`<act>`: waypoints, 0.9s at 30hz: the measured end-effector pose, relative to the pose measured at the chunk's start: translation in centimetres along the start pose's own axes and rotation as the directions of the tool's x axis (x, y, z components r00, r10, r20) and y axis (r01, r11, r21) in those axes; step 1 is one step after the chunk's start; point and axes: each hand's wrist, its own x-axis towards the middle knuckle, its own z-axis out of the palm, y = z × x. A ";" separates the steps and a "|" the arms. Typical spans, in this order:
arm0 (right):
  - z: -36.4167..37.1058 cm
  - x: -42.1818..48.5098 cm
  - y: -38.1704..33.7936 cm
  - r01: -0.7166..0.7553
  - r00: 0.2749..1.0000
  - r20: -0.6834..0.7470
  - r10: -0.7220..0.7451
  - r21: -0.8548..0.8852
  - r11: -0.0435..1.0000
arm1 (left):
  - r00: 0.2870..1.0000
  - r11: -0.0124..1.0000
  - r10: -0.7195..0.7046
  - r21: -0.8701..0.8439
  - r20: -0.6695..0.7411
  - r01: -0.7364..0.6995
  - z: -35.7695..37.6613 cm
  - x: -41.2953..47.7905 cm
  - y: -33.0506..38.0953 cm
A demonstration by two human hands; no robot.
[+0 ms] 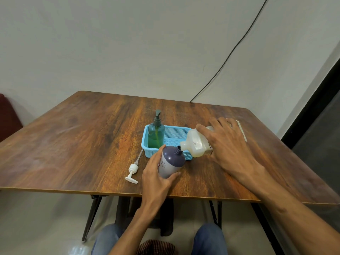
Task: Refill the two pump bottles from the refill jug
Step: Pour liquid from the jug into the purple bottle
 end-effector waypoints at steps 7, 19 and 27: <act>-0.6 0.1 -0.3 -0.017 0.996 0.091 0.016 0.003 1.000 | 1.000 1.000 0.000 0.015 0.001 0.000 0.0 -0.1 0.0; -1.3 0.1 -0.3 -0.002 0.995 0.102 0.004 -0.015 1.000 | 1.000 1.000 0.008 0.008 -0.004 -0.008 0.1 0.0 0.0; -1.6 0.3 -0.5 0.005 0.990 0.144 0.001 -0.035 0.999 | 1.000 1.000 0.004 0.004 0.001 -0.004 0.0 0.0 0.0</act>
